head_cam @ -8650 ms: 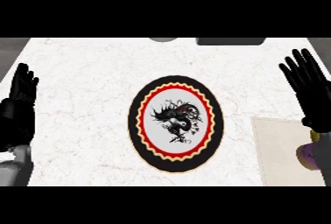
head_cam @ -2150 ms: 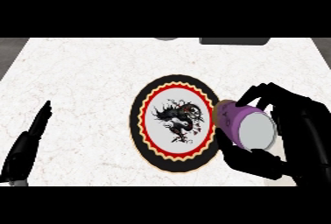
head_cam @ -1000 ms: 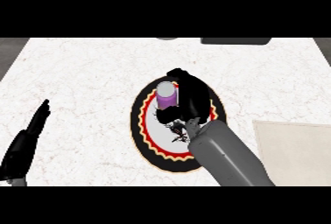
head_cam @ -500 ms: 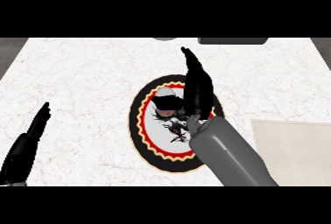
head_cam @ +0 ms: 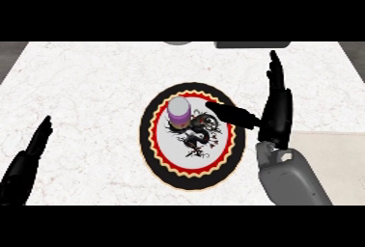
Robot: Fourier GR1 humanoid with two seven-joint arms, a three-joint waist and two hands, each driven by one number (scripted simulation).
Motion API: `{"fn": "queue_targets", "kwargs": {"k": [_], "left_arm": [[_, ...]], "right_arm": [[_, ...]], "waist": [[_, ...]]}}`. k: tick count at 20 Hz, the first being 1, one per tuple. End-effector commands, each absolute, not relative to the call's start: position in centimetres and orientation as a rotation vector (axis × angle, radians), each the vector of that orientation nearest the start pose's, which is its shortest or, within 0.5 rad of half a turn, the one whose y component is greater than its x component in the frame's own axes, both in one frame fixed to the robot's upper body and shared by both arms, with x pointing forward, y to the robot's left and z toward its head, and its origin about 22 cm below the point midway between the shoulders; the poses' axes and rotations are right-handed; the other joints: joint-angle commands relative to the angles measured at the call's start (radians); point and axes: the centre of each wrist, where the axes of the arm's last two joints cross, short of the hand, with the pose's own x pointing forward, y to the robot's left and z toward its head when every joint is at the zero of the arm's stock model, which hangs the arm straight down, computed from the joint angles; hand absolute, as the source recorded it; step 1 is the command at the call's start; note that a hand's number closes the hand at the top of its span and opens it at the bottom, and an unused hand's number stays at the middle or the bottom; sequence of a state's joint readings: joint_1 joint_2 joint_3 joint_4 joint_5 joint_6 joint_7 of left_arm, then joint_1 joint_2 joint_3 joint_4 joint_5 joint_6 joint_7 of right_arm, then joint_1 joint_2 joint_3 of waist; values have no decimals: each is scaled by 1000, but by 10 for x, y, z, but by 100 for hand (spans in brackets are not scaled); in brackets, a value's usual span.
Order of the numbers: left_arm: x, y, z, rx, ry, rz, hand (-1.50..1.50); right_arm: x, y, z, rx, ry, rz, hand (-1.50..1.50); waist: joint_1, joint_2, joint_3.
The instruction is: Pick the can from the placemat and place it in the plate
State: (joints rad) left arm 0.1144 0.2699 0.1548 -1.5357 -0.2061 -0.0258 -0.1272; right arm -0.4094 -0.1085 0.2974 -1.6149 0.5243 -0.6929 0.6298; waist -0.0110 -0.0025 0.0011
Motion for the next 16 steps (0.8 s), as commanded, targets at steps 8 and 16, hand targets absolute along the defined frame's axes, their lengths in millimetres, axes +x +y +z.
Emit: {"fn": "queue_targets", "kwargs": {"k": [8, 16], "left_arm": [[202, 337, -16, 494, -1509, -278, 0], [210, 334, -14, 470, -1509, -276, 0]], "right_arm": [[226, -276, 77, -569, -1770, -124, -150], [219, -344, 81, -557, -1751, -118, -150]], "waist": [[-1, 1, 0], [9, 2, -1]]}}
